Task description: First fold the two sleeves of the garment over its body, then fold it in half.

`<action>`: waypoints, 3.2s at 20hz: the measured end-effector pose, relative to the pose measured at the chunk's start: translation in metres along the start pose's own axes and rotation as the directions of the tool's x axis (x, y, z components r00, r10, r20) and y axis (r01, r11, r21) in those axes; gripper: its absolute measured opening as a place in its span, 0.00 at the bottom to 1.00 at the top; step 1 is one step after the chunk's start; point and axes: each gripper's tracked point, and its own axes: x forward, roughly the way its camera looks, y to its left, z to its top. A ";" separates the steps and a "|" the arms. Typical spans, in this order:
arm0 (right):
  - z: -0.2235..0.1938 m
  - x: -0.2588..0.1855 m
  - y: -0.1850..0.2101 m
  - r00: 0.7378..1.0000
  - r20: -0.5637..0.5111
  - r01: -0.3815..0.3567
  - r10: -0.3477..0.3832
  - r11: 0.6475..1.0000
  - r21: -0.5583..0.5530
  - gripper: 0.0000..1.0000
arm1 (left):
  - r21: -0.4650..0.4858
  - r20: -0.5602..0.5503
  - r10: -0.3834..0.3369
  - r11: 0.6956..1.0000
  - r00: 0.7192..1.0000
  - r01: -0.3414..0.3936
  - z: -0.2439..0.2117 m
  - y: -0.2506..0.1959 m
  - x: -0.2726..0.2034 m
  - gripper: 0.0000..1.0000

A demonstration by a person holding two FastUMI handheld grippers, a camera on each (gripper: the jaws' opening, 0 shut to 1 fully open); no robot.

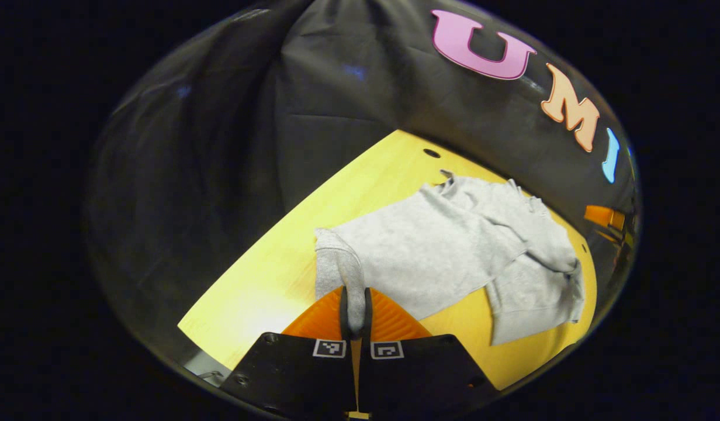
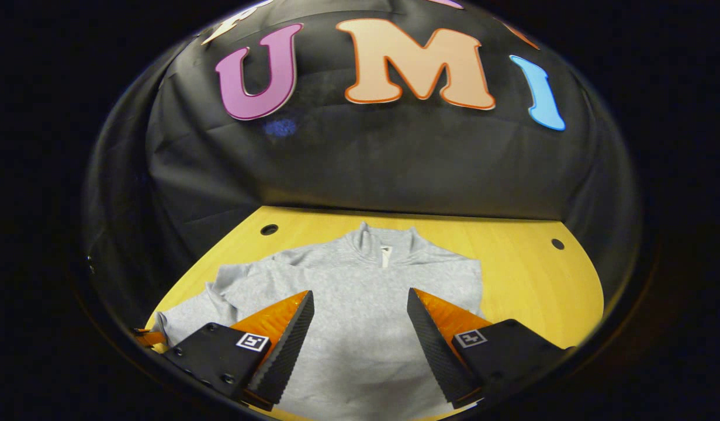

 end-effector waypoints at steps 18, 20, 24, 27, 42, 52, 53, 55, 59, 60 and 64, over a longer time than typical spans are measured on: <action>-0.028 -0.074 -0.174 0.989 -0.028 0.147 -0.146 0.987 0.069 0.97 | 0.243 0.106 -0.523 0.839 0.846 0.488 0.105 -0.368 -0.006 0.01; -0.028 -0.072 -0.181 0.992 -0.032 0.128 -0.126 0.990 0.064 0.99 | 0.289 0.101 -0.548 0.815 0.830 0.503 0.103 -0.400 -0.006 0.01; -0.026 -0.068 -0.192 0.995 -0.030 0.095 -0.093 0.993 0.063 0.99 | 0.347 0.088 -0.605 0.763 0.791 0.545 0.097 -0.459 -0.002 0.01; -0.027 -0.066 -0.196 0.997 -0.038 0.069 -0.067 0.995 0.069 0.98 | 0.403 0.061 -0.649 0.711 0.758 0.577 0.088 -0.501 0.003 0.01; -0.051 -0.088 -0.220 0.996 -0.060 0.067 -0.067 0.998 -0.004 0.99 | 0.545 0.099 -0.669 0.656 0.737 0.522 0.081 -0.547 0.047 0.95; -0.104 -0.087 -0.168 0.990 -0.123 -0.068 0.066 0.998 -0.012 0.97 | 0.479 0.150 -0.437 0.817 0.887 0.322 0.072 -0.340 0.023 0.95; -0.113 -0.087 -0.165 0.988 -0.138 -0.075 0.073 0.997 -0.013 0.97 | 0.468 0.147 -0.409 0.831 0.901 0.301 0.065 -0.319 0.018 0.95; -0.131 -0.089 -0.161 0.982 -0.168 -0.087 0.082 0.996 -0.018 0.99 | 0.444 0.134 -0.364 0.853 0.922 0.272 0.048 -0.283 0.006 0.95; -0.164 -0.089 -0.164 0.972 -0.220 -0.090 0.084 0.996 -0.019 0.99 | 0.384 0.076 -0.267 0.897 0.961 0.219 -0.003 -0.224 -0.012 0.95; -0.170 -0.088 -0.165 0.970 -0.229 -0.090 0.083 0.996 -0.020 0.97 | 0.366 0.058 -0.250 0.906 0.967 0.212 -0.019 -0.213 -0.014 0.95; -0.186 -0.086 -0.163 0.963 -0.256 -0.098 0.089 0.995 -0.025 0.99 | 0.376 0.002 -0.170 0.913 0.985 0.157 -0.060 -0.193 -0.016 0.96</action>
